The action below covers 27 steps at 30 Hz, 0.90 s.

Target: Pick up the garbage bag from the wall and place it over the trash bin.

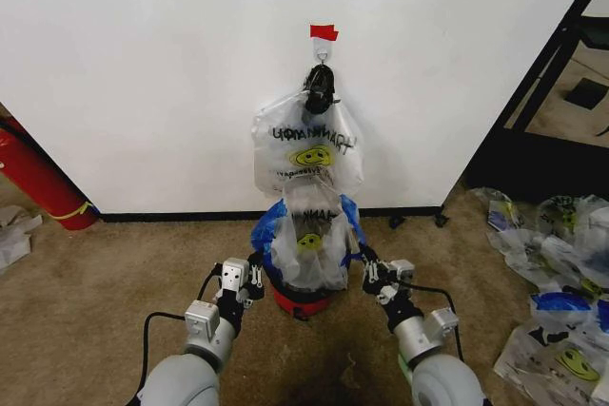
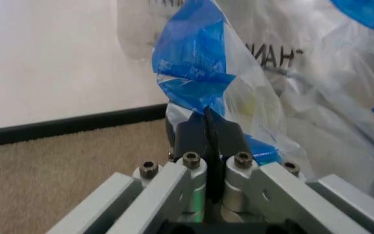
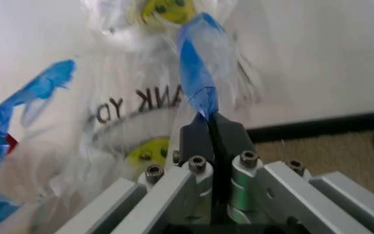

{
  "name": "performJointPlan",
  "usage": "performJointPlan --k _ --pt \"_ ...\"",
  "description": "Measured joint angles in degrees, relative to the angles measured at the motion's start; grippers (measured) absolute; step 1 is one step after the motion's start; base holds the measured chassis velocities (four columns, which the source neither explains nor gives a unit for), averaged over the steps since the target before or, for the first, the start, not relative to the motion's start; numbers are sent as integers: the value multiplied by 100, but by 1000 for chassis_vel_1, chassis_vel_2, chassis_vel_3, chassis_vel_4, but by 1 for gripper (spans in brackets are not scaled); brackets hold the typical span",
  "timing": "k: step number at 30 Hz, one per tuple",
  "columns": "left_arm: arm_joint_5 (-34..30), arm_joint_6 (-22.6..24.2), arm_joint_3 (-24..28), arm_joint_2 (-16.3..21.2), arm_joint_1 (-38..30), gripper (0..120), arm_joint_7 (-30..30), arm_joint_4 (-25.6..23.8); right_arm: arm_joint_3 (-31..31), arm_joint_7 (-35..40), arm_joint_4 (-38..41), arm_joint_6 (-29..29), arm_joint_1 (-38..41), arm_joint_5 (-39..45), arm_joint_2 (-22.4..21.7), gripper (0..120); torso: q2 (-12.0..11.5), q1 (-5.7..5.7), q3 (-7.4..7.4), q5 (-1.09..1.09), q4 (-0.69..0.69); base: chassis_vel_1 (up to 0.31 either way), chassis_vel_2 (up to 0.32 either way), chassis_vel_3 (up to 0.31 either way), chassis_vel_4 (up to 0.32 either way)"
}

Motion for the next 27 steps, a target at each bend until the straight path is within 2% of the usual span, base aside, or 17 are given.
performJointPlan --k 12,27 --pt "-49 211 -173 137 491 0 -42 -184 164 362 -17 -249 -368 45 211 0 0 0 0 0 0 0 0 0 0" --pt "-240 400 -161 157 594 0 -116 -46 41 746 -329 -866 -43 415 380 0 0 1 1 0 0 0 0 0 0"
